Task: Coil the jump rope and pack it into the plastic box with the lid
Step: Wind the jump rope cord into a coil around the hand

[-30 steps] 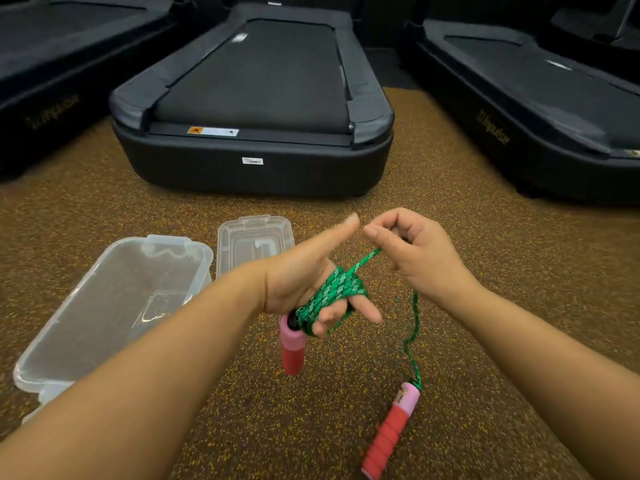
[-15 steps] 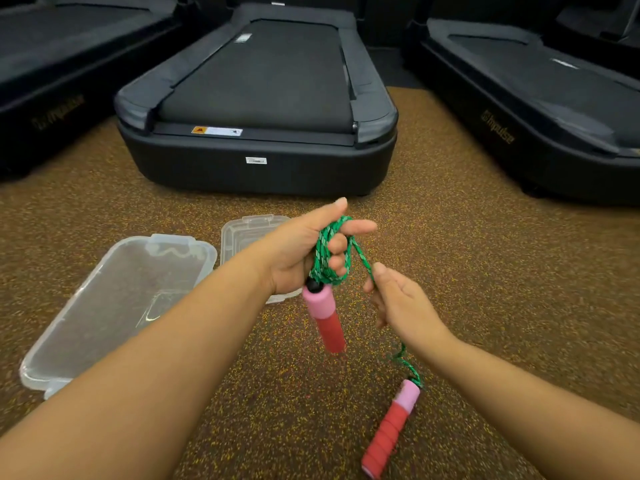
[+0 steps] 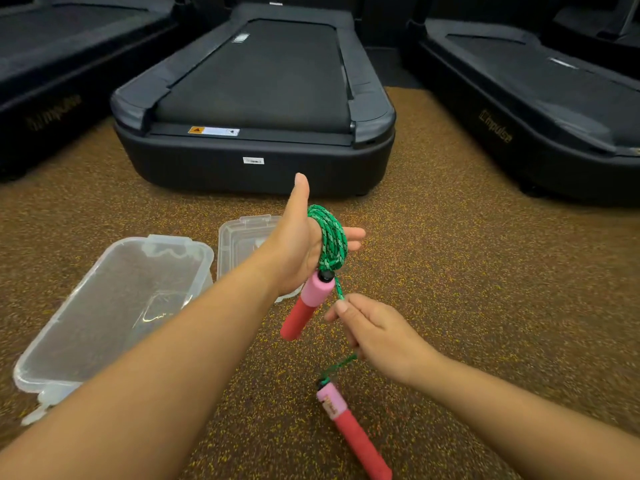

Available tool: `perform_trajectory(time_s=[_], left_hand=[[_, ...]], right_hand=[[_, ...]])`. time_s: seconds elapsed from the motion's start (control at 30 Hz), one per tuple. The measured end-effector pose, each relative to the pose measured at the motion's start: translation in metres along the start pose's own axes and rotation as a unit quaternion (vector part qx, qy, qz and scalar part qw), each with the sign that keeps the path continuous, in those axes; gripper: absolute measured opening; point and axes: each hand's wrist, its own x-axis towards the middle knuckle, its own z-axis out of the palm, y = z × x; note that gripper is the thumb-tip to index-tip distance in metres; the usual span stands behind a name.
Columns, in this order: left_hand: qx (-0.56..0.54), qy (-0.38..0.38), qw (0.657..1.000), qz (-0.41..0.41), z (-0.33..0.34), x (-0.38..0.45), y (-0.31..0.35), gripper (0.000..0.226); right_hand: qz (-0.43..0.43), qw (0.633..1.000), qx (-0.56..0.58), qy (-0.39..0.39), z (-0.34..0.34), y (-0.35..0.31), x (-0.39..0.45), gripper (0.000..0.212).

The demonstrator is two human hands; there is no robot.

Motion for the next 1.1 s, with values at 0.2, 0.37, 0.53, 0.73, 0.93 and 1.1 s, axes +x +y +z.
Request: perform_trajectory(time_s=[0.2,0.37,0.53,0.73,0.93,1.1], left_hand=[[0.078,0.03,0.996,0.005,0.002,0.0,-0.003,0.097],[0.151,-0.021,0.988,-0.012,-0.004,-0.007,-0.006,0.096],[0.245,-0.074,0.967,0.014,-0.007,-0.011,-0.009,0.091],[0.339,-0.135,0.931,-0.016,-0.004,-0.019,-0.003,0.1],[0.322,-0.214,0.922,-0.035,-0.01,-0.019,-0.008,0.077],[0.2,-0.231,0.952,0.012,-0.01,-0.024,-0.005,0.036]], right_hand=[[-0.023,1.0,-0.02,-0.001,-0.016,-0.023,-0.001,0.028],[-0.028,0.999,0.025,0.004,-0.026,-0.03,0.001,0.033],[-0.01,0.999,0.046,0.008,-0.038,-0.044,0.002,0.058],[0.002,0.997,0.003,0.08,-0.057,-0.06,0.007,0.069],[0.013,0.99,0.011,0.142,-0.07,-0.056,0.017,0.06],[0.017,0.989,0.06,0.134,-0.064,-0.045,0.022,0.047]])
